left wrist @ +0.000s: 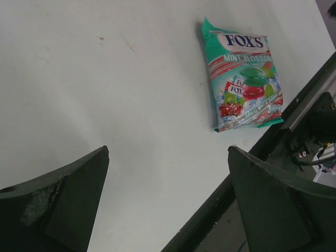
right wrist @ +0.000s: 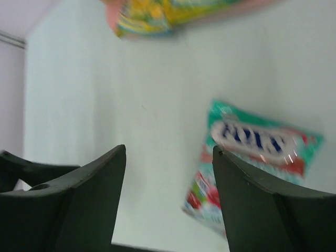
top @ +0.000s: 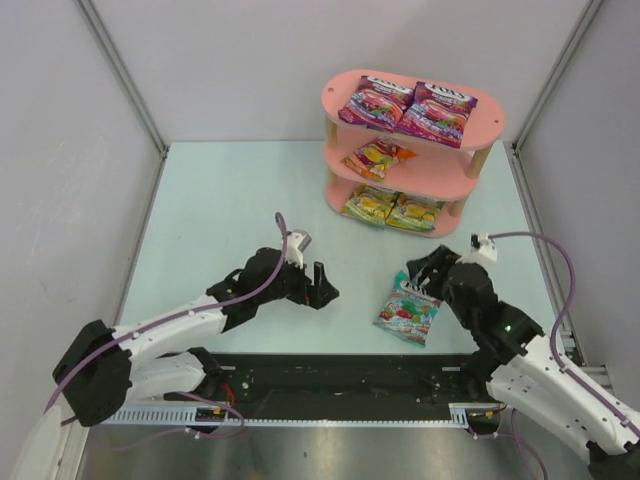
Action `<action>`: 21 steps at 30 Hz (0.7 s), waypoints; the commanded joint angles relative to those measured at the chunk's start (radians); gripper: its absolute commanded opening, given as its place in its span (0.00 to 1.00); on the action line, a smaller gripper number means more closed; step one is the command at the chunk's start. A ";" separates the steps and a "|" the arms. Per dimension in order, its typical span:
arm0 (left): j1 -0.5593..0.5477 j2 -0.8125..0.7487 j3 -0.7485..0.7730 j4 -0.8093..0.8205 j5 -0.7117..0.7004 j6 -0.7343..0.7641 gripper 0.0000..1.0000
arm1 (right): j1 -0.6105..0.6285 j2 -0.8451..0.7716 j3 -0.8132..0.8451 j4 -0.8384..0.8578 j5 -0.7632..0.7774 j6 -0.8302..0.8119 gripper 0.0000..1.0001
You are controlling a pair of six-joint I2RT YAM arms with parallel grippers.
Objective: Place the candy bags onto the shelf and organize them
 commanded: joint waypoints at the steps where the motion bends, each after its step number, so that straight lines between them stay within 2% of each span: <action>1: -0.036 0.072 0.068 0.133 0.041 0.005 0.99 | 0.169 -0.084 -0.030 -0.513 0.243 0.425 0.72; 7: -0.073 0.158 0.085 0.225 0.047 -0.032 0.99 | 0.375 -0.052 -0.073 -0.687 0.304 0.719 0.72; 12: -0.101 0.233 0.097 0.275 0.050 -0.061 0.98 | 0.473 0.039 -0.114 -0.698 0.314 0.883 0.72; 18: -0.121 0.274 0.102 0.309 0.058 -0.088 0.98 | 0.512 0.062 -0.205 -0.580 0.295 0.920 0.67; 21: -0.125 0.287 0.100 0.323 0.059 -0.097 0.97 | 0.526 0.027 -0.209 -0.555 0.347 0.888 0.61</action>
